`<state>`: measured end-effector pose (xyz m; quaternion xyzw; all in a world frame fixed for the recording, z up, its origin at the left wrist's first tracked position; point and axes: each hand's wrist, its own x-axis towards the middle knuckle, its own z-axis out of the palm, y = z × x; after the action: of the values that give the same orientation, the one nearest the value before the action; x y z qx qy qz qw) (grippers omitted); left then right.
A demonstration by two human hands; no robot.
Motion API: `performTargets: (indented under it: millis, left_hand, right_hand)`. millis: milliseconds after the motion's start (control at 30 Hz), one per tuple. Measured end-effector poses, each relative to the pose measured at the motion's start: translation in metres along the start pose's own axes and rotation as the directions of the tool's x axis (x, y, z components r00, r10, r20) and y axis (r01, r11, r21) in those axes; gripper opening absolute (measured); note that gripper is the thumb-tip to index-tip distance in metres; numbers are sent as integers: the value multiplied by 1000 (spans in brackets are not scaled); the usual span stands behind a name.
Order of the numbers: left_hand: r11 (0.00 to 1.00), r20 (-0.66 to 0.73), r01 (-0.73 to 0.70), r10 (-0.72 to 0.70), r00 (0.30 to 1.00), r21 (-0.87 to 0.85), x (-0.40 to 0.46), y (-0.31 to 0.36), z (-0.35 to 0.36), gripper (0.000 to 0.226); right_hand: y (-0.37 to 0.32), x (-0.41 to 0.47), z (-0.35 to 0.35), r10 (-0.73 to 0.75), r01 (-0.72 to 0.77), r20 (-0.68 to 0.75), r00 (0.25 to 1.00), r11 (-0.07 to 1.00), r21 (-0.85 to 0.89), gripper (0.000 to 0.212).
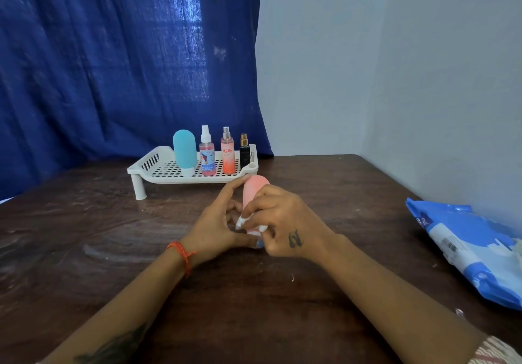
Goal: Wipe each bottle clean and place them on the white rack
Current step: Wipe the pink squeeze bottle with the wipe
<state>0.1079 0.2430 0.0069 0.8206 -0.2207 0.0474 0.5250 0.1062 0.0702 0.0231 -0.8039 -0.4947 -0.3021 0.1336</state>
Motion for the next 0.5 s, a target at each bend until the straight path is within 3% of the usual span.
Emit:
performTargets:
  millis: [233, 400, 500]
  left_hand:
    - [1000, -5, -16, 15, 1000, -22, -1, 2, 0, 105]
    - [997, 0, -12, 12, 1000, -75, 0, -1, 0, 107]
    - [996, -10, -20, 19, 1000, -82, 0, 1, 2, 108]
  right_hand:
    - [2, -3, 4, 12, -12, 21, 1000, 1000, 21, 23]
    - [6, -3, 10, -38, 29, -61, 997, 989, -146, 35]
    - [11, 0, 9, 0, -35, -131, 991, 964, -263, 49]
